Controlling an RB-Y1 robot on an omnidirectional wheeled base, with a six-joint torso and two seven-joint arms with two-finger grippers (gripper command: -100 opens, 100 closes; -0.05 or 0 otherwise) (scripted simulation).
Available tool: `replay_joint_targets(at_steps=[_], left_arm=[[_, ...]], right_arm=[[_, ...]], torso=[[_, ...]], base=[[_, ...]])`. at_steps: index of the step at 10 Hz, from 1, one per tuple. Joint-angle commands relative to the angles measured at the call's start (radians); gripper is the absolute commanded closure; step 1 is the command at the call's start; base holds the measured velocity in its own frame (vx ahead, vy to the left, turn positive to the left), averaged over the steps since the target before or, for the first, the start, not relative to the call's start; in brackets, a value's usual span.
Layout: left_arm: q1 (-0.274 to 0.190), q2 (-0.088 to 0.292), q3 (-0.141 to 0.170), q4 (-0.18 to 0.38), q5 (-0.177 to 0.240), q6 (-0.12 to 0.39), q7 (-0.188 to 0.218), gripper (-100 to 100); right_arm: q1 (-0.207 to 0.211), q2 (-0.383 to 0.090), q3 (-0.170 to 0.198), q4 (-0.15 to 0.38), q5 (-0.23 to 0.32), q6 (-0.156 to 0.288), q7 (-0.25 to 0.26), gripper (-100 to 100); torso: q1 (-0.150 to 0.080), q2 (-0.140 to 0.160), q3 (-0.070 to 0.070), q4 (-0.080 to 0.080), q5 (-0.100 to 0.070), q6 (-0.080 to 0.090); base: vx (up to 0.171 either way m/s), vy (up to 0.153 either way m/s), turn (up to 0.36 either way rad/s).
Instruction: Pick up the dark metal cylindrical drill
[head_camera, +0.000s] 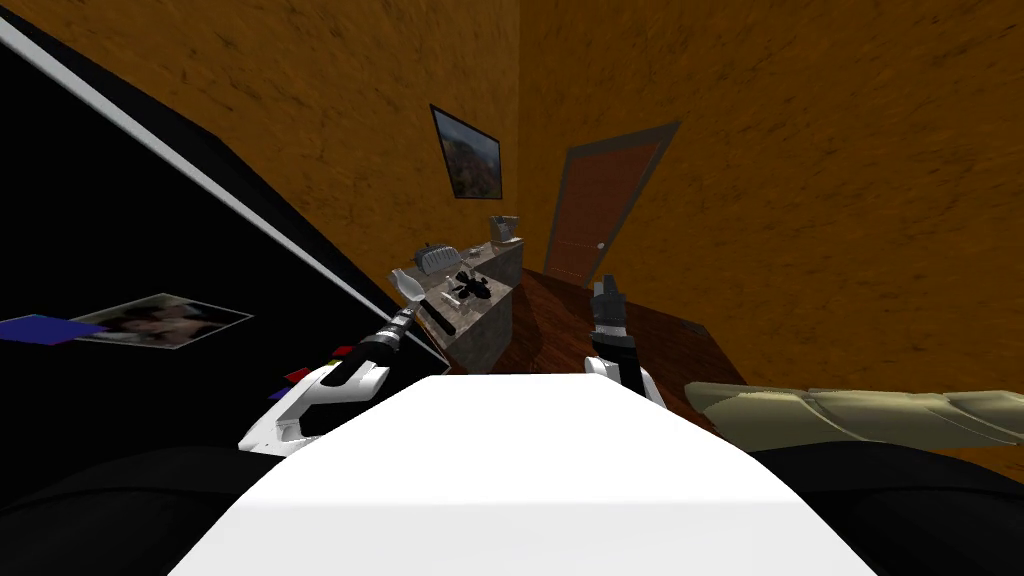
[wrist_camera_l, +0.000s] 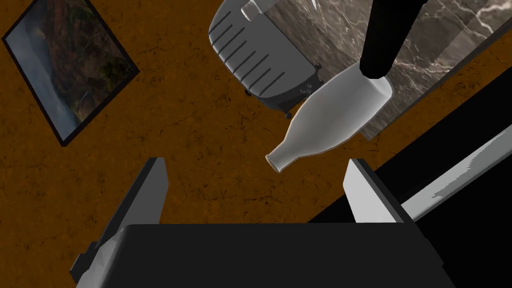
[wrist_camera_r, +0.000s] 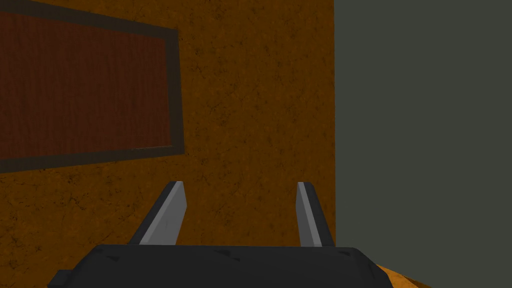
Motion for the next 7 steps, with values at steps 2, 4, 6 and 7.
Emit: replay_joint_targets(at_steps=[2,4,6,7], left_arm=[[-0.005,0.051,0.013,0.027,0.038,0.080,-0.015,-100],[-0.013,0.084,0.018,0.047,0.066,0.150,-0.026,-100],[-0.013,0.084,0.018,0.047,0.066,0.191,-0.026,-100],[-0.023,0.115,0.021,0.067,0.095,0.226,-0.037,-100]], right_arm=[[0.000,0.000,0.000,0.000,0.000,0.000,0.000,0],[0.000,0.000,0.000,0.000,0.000,0.000,0.000,0],[0.000,0.000,0.000,0.000,0.000,0.000,0.000,0],[0.000,0.000,0.000,0.000,0.000,0.000,0.000,0]], torso=[[0.000,0.000,0.000,0.000,0.000,0.000],[0.000,0.000,0.000,0.000,0.000,0.000],[0.001,0.000,0.000,0.000,0.000,0.000],[0.001,0.001,0.001,0.000,0.000,-0.001]], base=[[0.025,-0.015,-0.064],[0.024,-0.012,-0.066],[0.014,-0.003,-0.028],[0.018,-0.005,-0.081]])
